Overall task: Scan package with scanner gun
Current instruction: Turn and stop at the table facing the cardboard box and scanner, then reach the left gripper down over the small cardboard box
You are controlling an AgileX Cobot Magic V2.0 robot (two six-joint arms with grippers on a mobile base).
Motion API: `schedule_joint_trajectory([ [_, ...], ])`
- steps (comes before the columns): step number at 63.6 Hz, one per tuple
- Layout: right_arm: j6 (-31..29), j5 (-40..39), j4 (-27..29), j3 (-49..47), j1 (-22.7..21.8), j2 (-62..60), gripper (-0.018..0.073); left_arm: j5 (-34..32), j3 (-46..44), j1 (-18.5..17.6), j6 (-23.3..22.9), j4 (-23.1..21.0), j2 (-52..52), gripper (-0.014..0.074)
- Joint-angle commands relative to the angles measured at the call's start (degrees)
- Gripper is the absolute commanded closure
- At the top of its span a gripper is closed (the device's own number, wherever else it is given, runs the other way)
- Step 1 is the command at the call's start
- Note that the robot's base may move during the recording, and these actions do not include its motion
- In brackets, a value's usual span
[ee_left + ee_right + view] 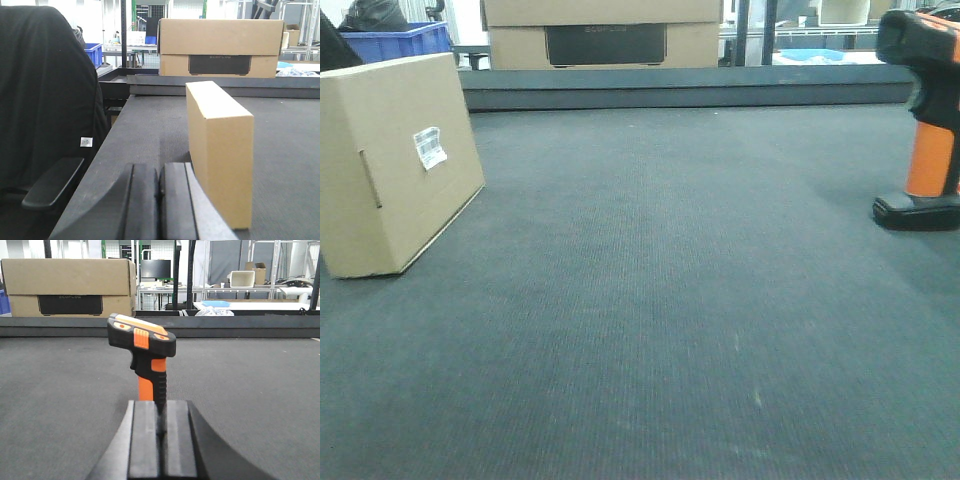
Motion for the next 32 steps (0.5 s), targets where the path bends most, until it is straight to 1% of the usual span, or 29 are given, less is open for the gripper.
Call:
schedule_joint_trajectory([
  [1,0.00,-0.92,-0.46,-0.04,0.04,-0.20,0.0721,-0.97,-0.14,-0.26,-0.42,0.07,-0.20,0.0707],
  [32,0.00,-0.92,-0.46,-0.04,0.04,-0.20,0.0721,-0.97,-0.14,-0.26,-0.42,0.07,-0.20,0.0707],
])
